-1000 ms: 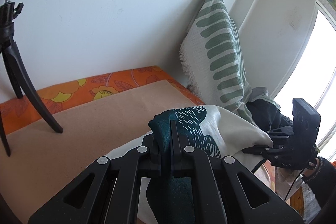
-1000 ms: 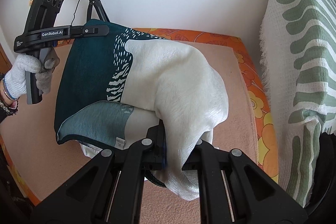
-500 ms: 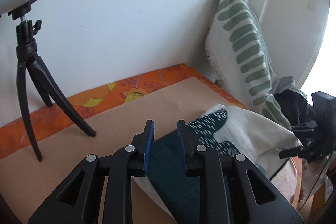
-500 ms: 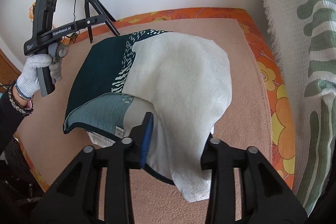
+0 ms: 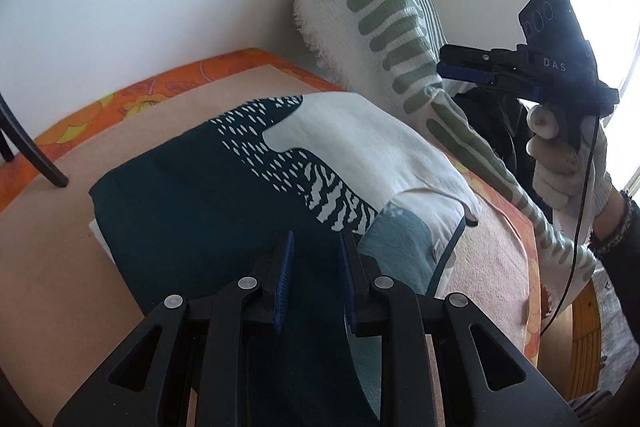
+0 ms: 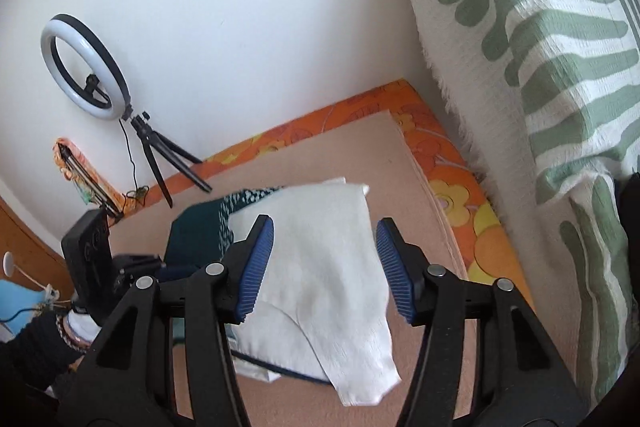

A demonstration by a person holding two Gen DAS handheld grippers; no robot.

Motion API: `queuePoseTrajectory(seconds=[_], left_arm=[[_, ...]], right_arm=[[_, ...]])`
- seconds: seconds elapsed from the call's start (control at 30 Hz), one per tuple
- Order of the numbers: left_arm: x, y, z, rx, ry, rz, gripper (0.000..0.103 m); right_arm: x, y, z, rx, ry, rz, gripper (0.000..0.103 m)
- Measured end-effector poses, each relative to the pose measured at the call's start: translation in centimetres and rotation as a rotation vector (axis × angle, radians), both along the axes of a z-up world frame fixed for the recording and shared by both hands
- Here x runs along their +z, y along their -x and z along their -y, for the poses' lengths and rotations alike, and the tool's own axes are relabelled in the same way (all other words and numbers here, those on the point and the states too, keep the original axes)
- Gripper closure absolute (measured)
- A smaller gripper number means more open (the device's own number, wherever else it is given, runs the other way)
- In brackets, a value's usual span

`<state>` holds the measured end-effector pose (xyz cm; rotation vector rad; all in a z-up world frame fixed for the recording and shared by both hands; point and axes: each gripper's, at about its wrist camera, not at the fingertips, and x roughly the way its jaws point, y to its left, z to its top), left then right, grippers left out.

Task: Fold small clothes
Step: 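Lower the folded bundle onto the bed with both grippers, then open both grippers and pull them back from the folded T-shirt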

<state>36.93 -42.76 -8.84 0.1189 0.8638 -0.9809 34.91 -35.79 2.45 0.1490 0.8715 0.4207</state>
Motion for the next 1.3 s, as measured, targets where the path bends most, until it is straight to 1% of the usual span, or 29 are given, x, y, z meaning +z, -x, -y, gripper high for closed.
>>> queuePoseTrajectory(seconds=[0.03,0.13,0.17,0.23,0.33,0.4,0.57,0.7,0.77,0.8,0.9,0.93,0.97,1.0,1.1,1.17,1.2,1.23,1.27,1.3], left_arm=[[0.5,-0.3,-0.1,0.023,0.016,0.009,0.083],[1.6,-1.5,-0.6,0.084,0.047,0.020,0.083],[1.6,-1.8,-0.8,0.098,0.044,0.021,0.083],[1.6,-2.2,-1.2,0.124,0.036,0.021,0.083],[0.8,-2.2,-1.9,0.132,0.025,0.005,0.083],[0.1,-2.0,-2.3,0.126,0.018,-0.017,0.083],[-1.0,-1.3,-3.2,0.126,0.021,-0.049,0.083],[-1.0,-0.9,-4.0,0.138,0.007,-0.053,0.083],[-0.6,-0.5,-4.7,0.151,0.006,-0.044,0.083],[-0.4,-0.3,-5.1,0.156,0.008,-0.043,0.083],[0.5,0.3,-6.3,0.171,0.011,-0.040,0.082],[0.9,0.6,-6.7,0.178,0.010,-0.032,0.077],[1.3,0.9,-7.2,0.184,0.013,-0.027,0.074],[1.7,1.2,-7.6,0.188,0.018,-0.023,0.073],[3.2,2.4,-9.1,0.198,0.028,0.003,0.072],[4.3,3.2,-10.4,0.206,0.047,0.013,0.067],[4.8,3.7,-11.0,0.213,0.057,0.021,0.060],[5.6,4.3,-11.8,0.225,0.069,0.034,0.055],[6.1,4.7,-12.2,0.234,0.076,0.044,0.052],[6.8,5.1,-12.7,0.239,0.080,0.055,0.045]], right_arm=[[-0.1,-0.6,-1.5,0.011,0.013,0.006,0.066],[-1.6,-2.5,-6.2,0.043,0.048,0.006,0.067],[-2.2,-3.0,-7.5,0.055,0.060,-0.002,0.067],[-3.8,-3.8,-9.9,0.085,0.081,-0.021,0.071],[-6.5,-4.7,-12.6,0.105,0.163,-0.055,0.072],[-7.9,-5.2,-13.6,0.111,0.217,-0.075,0.072],[-10.6,-6.2,-14.2,0.107,0.264,-0.137,0.072],[-11.4,-6.6,-14.7,0.110,0.303,-0.149,0.072],[-11.3,-6.6,-14.7,0.109,0.307,-0.162,0.072],[-11.0,-6.7,-14.4,0.100,0.294,-0.166,0.072],[-8.9,-6.4,-13.9,0.072,0.199,-0.135,0.072],[-8.1,-6.3,-13.7,0.063,0.167,-0.122,0.072],[-7.4,-6.2,-13.7,0.051,0.146,-0.106,0.072],[-6.8,-6.1,-13.7,0.035,0.139,-0.095,0.072],[-5.7,-5.9,-14.2,0.015,0.141,-0.086,0.072],[-4.8,-5.0,-14.5,0.011,0.153,-0.058,0.072],[-4.3,-4.5,-14.7,0.006,0.151,-0.050,0.072],[-3.8,-3.9,-14.8,0.000,0.151,-0.042,0.072],[-3.4,-3.4,-15.0,-0.007,0.160,-0.037,0.072],[-2.9,-2.7,-15.1,-0.015,0.166,-0.031,0.072]])
